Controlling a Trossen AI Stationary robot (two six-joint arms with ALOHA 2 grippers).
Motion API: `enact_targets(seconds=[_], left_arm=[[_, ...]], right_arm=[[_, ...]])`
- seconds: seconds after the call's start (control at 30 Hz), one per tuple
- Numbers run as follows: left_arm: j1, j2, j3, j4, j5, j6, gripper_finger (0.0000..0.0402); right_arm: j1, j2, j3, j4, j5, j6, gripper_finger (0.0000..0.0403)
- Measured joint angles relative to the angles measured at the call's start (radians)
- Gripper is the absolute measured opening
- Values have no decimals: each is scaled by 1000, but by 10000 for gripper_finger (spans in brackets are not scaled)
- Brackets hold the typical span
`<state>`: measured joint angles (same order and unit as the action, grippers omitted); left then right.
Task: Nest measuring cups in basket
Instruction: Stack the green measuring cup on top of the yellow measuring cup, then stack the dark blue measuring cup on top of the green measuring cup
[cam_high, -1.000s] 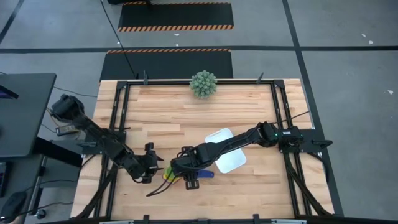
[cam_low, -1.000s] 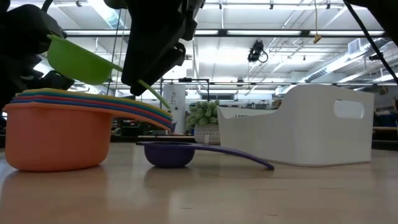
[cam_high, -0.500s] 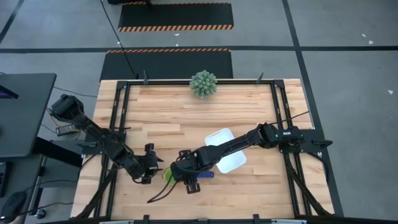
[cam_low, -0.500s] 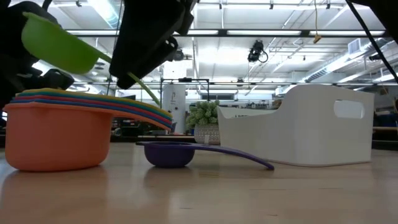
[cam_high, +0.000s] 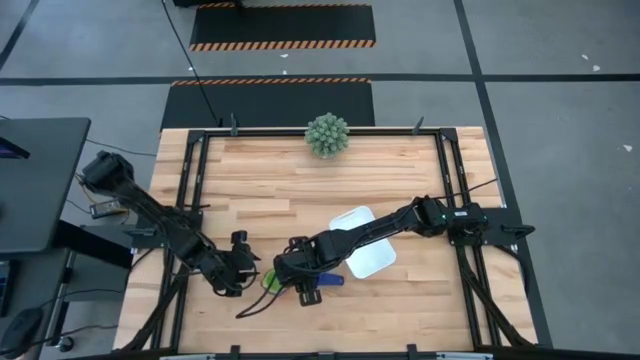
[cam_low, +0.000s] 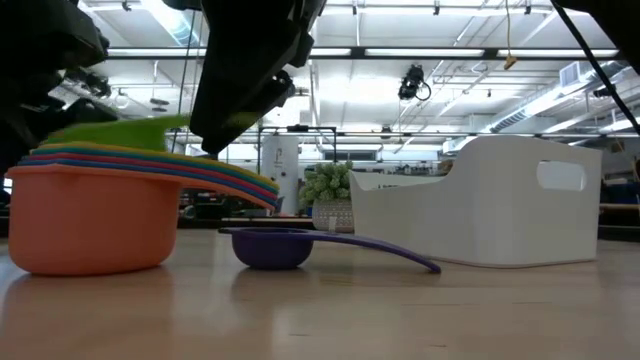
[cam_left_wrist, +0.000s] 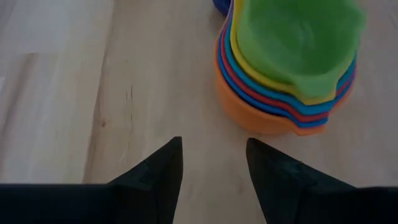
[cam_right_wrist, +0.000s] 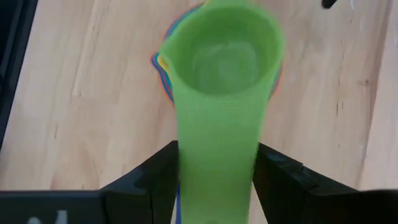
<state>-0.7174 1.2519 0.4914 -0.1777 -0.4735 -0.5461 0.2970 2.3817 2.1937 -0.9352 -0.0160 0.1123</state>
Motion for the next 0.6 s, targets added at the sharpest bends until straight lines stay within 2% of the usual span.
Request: enact_targets(seconds=[0.37, 0.6], left_arm=[[-4, -72, 20, -50, -20, 6, 183], [-57, -109, 20, -82, -132, 8, 183]], right_arm=[[-5, -3, 0, -17, -1, 2, 215], [0, -62, 2, -99, 70, 48, 216]])
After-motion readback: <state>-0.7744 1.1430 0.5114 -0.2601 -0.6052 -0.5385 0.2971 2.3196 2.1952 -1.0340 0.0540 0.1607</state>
